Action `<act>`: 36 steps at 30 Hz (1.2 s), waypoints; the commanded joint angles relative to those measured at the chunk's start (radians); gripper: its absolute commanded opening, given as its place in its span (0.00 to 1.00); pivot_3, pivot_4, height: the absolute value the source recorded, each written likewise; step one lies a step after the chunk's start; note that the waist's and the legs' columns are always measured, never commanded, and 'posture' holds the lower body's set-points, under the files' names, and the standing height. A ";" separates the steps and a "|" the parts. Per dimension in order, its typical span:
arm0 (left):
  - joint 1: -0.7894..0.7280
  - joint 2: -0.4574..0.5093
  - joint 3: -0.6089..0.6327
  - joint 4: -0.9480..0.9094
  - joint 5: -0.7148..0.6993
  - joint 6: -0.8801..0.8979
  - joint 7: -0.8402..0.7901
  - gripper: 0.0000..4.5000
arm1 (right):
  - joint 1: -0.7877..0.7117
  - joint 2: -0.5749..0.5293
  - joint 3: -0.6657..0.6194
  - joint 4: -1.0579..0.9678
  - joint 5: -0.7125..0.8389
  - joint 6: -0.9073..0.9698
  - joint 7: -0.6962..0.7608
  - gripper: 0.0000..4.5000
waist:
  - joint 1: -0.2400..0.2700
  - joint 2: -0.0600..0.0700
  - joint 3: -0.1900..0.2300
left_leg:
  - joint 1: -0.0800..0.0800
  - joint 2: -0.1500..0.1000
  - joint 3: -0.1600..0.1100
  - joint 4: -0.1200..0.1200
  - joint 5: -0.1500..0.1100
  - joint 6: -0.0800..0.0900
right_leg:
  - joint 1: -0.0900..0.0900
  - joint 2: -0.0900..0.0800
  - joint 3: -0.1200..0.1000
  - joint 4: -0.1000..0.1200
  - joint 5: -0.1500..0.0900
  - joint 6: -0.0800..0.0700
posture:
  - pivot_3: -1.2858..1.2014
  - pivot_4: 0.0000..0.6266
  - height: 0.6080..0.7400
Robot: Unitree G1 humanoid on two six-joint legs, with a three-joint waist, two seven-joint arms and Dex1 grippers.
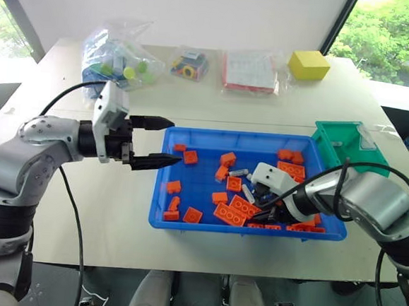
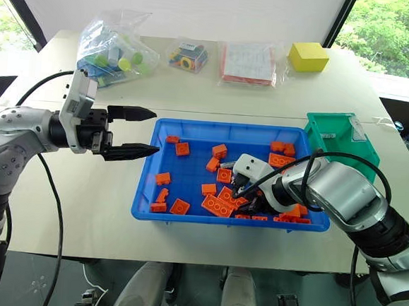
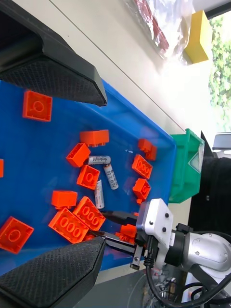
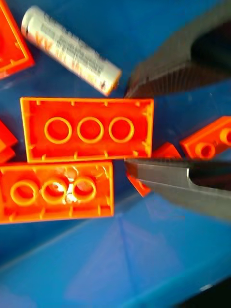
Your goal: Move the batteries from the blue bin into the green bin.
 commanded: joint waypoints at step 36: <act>-0.078 -0.019 -0.020 0.036 0.029 -0.028 -0.031 1.00 | -0.126 -0.041 -0.134 0.502 -0.297 -0.377 0.095 0.75 | -0.001 0.000 0.000 | 0.000 0.000 0.002 0.000 0.000 0.000 | 0.000 0.000 0.000 0.000 0.001 0.002 | 0.52 0.24 0.64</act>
